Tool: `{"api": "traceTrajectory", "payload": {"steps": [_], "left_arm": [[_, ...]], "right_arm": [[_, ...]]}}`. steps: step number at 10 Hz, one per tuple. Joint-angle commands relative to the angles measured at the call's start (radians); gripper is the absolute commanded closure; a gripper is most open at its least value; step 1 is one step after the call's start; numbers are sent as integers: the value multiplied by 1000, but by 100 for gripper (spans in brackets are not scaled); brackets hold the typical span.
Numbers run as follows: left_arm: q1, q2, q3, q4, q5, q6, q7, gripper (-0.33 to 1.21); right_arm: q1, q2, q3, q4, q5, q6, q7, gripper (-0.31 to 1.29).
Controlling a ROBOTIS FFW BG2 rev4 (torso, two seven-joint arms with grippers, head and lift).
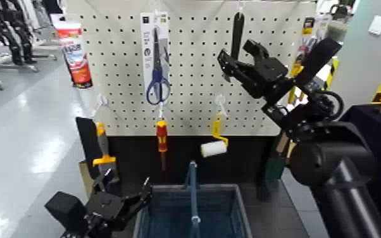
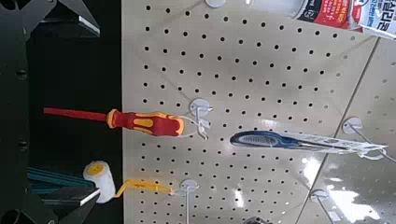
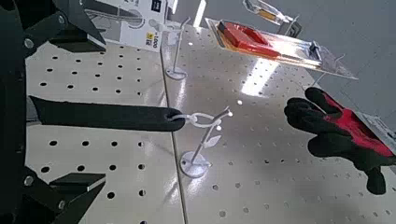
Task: Put the black wrench into the crate.
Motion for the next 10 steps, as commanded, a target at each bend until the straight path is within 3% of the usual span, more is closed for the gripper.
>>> {"api": "traceTrajectory", "payload": {"steps": [1,3,10], "left_arm": [[0,0,0,1,0,-2,0,11],[0,0,0,1,-2,0,0,11],[-3,0,-3,1,-6,0,1,11]], "right_arm": [[-6,0,8,-4,9,6,-8,83],[-9,0,13,-10,21,19,-16,110],[-20,0,10,-15,33,6,-16,110]]}}
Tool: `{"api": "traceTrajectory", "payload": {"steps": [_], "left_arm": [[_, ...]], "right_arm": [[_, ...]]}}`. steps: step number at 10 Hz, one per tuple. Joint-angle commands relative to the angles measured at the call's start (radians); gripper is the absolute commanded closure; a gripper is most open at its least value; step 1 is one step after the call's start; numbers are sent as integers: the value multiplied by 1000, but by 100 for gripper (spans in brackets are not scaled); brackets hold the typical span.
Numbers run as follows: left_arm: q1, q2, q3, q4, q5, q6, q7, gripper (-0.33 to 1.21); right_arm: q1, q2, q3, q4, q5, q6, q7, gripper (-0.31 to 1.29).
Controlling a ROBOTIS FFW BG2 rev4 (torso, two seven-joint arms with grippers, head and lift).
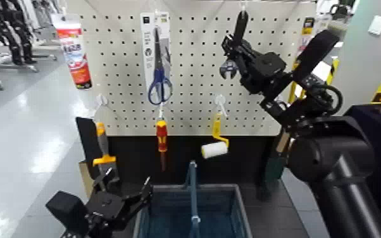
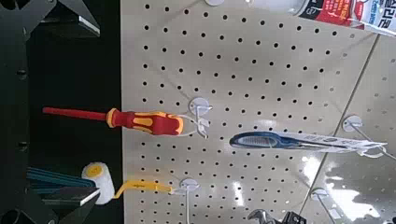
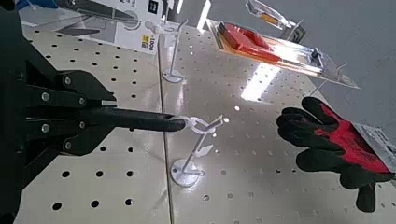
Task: Put the black wrench into the crate.
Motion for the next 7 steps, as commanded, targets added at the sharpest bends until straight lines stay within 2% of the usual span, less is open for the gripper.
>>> {"api": "traceTrajectory", "payload": {"steps": [1,7], "left_arm": [[-1,0,-1,0,0,2,1,11],[-1,0,-1,0,-2,2,5,11]], "right_arm": [[-8,-2,-1,-4,1,-7,0,110],[-50,-11,8,-52,11,-25,18,110]]}}
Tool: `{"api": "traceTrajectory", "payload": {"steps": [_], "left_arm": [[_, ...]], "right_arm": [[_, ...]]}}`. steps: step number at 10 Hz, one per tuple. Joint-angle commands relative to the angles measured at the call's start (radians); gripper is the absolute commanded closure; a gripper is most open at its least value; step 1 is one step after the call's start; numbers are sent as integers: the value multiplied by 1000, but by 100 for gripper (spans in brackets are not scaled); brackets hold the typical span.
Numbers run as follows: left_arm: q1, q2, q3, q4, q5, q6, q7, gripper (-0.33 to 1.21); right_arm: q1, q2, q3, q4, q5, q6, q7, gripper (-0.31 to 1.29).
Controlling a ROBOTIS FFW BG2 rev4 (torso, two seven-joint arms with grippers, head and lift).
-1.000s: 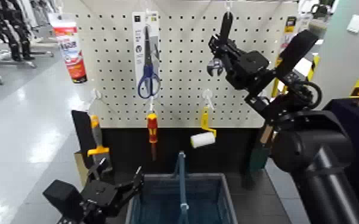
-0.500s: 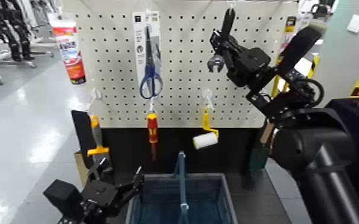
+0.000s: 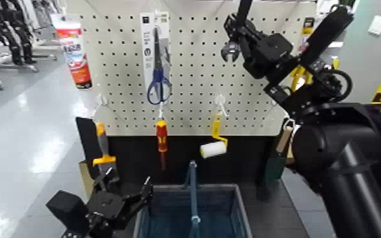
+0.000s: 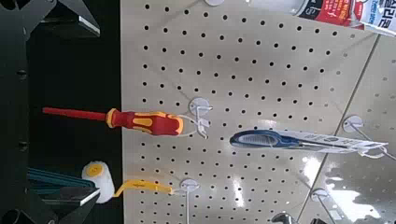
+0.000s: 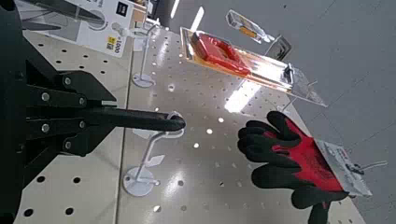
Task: Put the black wrench into the crate.
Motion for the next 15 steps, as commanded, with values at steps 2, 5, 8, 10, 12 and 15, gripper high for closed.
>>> {"api": "traceTrajectory", "payload": {"steps": [2,5,8,10,12,15], "left_arm": [[2,1,2,0,0,0,1,11],[3,2,2,-2,0,3,1,11],[5,2,0,-3,0,5,1,11],[6,7,-2,-3,1,6,1,11],[9,7,-2,-5,1,6,6,11],[12,8,-3,-5,1,9,8,11]], "right_arm": [[15,1,17,-42,-10,-2,3,110],[68,9,43,-70,-42,17,0,110],[145,26,52,-75,-79,60,-5,110],[205,29,43,-75,-99,104,-3,110],[255,30,23,-75,-107,144,-8,110],[326,29,-1,-90,-108,199,-24,110]]}}
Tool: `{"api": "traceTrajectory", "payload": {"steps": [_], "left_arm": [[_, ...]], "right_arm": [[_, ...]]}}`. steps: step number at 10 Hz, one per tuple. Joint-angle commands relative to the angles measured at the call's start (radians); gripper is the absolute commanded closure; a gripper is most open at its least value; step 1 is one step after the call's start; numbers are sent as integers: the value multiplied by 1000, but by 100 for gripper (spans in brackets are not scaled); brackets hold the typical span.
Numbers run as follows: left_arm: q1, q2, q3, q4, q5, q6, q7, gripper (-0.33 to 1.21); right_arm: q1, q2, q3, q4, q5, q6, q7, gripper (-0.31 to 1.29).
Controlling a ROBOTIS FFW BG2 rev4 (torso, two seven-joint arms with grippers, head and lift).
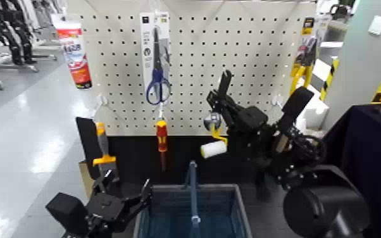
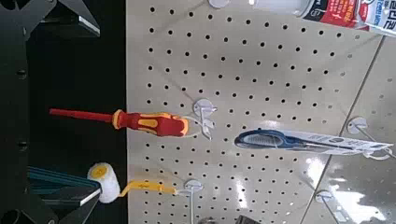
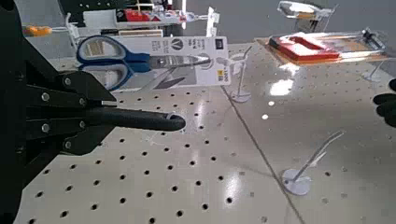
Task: Put the black wrench into the crate.
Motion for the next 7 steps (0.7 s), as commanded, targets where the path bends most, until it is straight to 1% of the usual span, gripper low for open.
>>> {"api": "traceTrajectory", "payload": {"steps": [1,3,5,7], "left_arm": [[2,0,-2,0,0,3,0,11],[4,1,-2,0,0,5,2,11],[4,1,-2,0,-1,6,2,11],[4,6,-2,0,0,6,3,11]], "right_arm": [[65,-1,-18,-39,3,56,-19,110],[122,-8,-35,-88,3,105,-31,110],[167,-13,-52,-119,3,134,-37,110],[205,-21,-65,-127,8,163,-36,110]]}}
